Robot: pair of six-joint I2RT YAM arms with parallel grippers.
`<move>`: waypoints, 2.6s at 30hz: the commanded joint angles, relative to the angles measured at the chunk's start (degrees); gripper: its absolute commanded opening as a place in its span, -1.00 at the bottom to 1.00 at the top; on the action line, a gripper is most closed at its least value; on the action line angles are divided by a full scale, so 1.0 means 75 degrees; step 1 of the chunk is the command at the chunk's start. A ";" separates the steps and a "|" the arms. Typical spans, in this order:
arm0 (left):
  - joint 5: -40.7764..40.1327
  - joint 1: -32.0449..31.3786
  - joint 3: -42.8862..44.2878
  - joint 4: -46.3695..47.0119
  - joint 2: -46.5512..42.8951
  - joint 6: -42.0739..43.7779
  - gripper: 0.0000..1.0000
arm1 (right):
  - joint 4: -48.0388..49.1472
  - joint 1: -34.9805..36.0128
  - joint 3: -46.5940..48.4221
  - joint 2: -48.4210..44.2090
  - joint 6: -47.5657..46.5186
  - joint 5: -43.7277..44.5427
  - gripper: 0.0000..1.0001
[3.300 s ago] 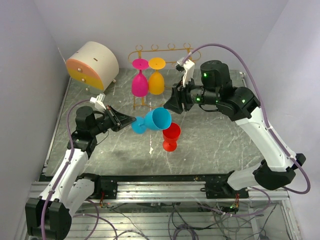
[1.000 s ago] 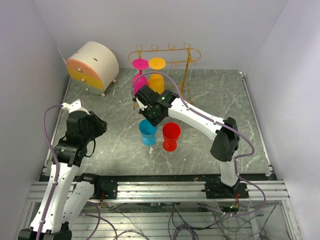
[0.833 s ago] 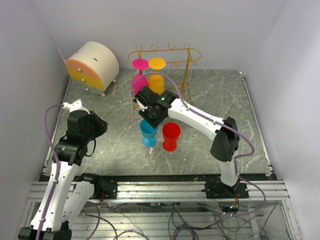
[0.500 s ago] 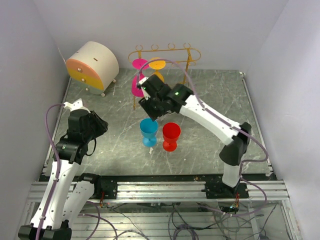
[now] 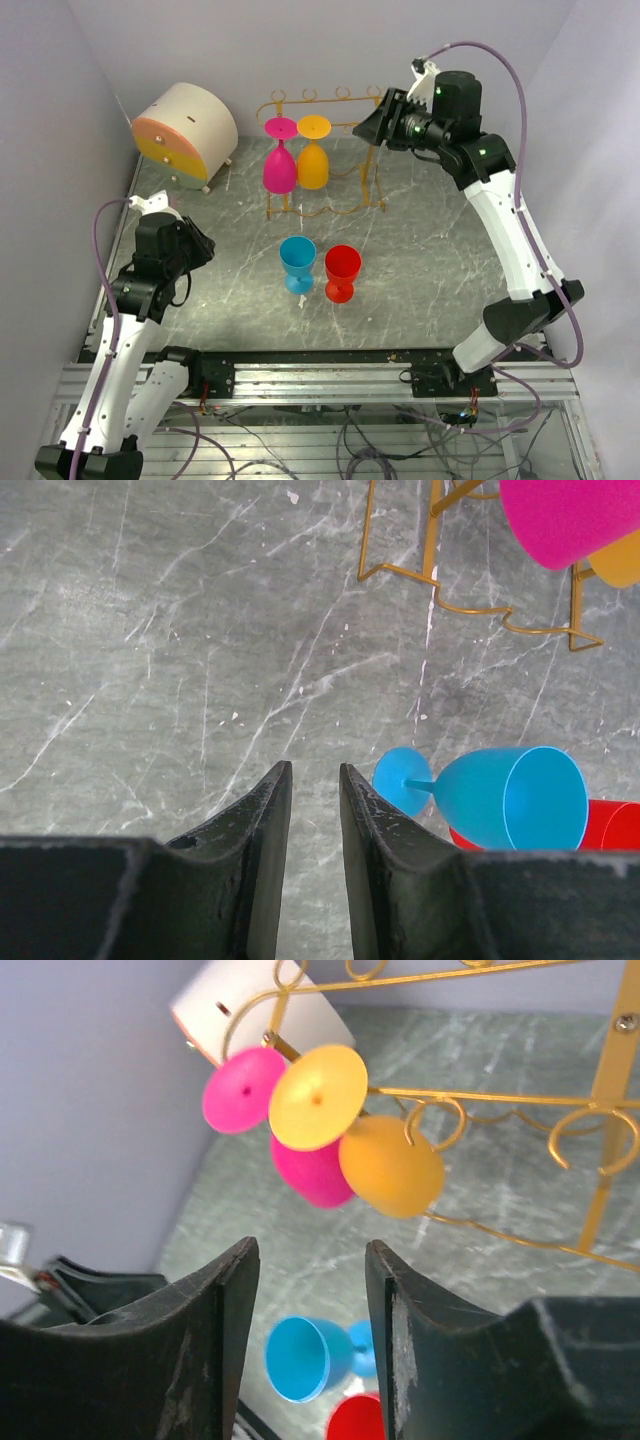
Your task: Take the wine glass off the wine glass rack
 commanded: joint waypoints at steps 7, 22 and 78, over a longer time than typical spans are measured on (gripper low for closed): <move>-0.0018 0.0007 0.0028 0.0182 0.0055 0.0339 -0.27 | 0.0899 -0.0387 0.0911 0.1369 0.1558 -0.2438 -0.14; -0.0114 0.0011 0.0000 0.0165 -0.0052 0.0270 -0.28 | 0.0012 -0.0243 0.2421 0.2719 0.0910 -0.1008 -0.26; -0.0264 0.0007 -0.0008 0.0130 -0.0086 0.0198 -0.29 | 0.2658 -0.0033 0.0309 0.2106 0.1752 -0.0749 -1.00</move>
